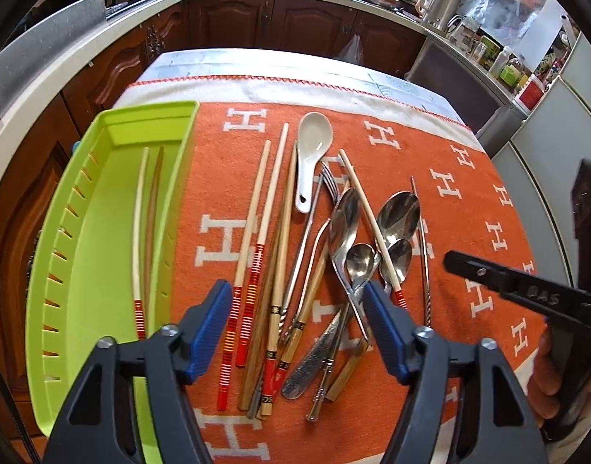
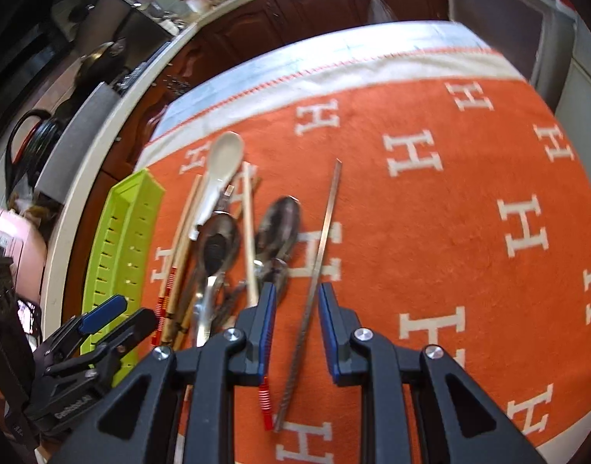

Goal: Organize utensils
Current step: 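Grasp another red-banded chopstick with the left tool while the right tool grasps a steel chopstick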

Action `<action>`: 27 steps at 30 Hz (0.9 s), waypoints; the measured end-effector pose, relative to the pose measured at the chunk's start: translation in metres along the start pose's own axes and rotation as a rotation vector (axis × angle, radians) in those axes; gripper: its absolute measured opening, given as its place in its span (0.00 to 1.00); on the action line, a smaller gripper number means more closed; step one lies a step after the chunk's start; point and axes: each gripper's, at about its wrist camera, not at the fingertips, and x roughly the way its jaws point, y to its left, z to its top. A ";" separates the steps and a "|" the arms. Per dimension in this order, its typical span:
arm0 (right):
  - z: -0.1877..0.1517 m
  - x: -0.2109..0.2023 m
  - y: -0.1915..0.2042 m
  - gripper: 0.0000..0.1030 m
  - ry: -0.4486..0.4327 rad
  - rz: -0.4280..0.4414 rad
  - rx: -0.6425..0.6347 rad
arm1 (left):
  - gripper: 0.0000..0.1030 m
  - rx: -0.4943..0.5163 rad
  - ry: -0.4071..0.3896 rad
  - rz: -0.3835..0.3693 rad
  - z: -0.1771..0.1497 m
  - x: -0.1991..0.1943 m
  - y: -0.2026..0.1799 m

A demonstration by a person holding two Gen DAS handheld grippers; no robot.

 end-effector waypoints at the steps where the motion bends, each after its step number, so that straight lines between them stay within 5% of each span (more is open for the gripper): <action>1: -0.001 0.004 -0.001 0.22 0.010 -0.010 -0.003 | 0.58 0.001 0.004 -0.010 0.000 0.001 -0.001; 11: -0.010 0.032 0.028 0.22 -0.039 -0.206 -0.176 | 0.28 -0.050 0.063 -0.157 0.014 0.017 -0.018; 15: -0.017 0.034 0.035 0.09 -0.071 -0.297 -0.241 | 0.20 -0.076 0.094 -0.187 0.027 0.030 -0.028; 22: -0.007 0.020 -0.006 0.05 -0.033 -0.124 -0.039 | 0.18 -0.130 0.145 -0.188 0.053 0.064 -0.044; 27: -0.010 0.015 -0.020 0.05 -0.020 -0.074 0.008 | 0.18 -0.146 0.175 -0.141 0.060 0.085 -0.049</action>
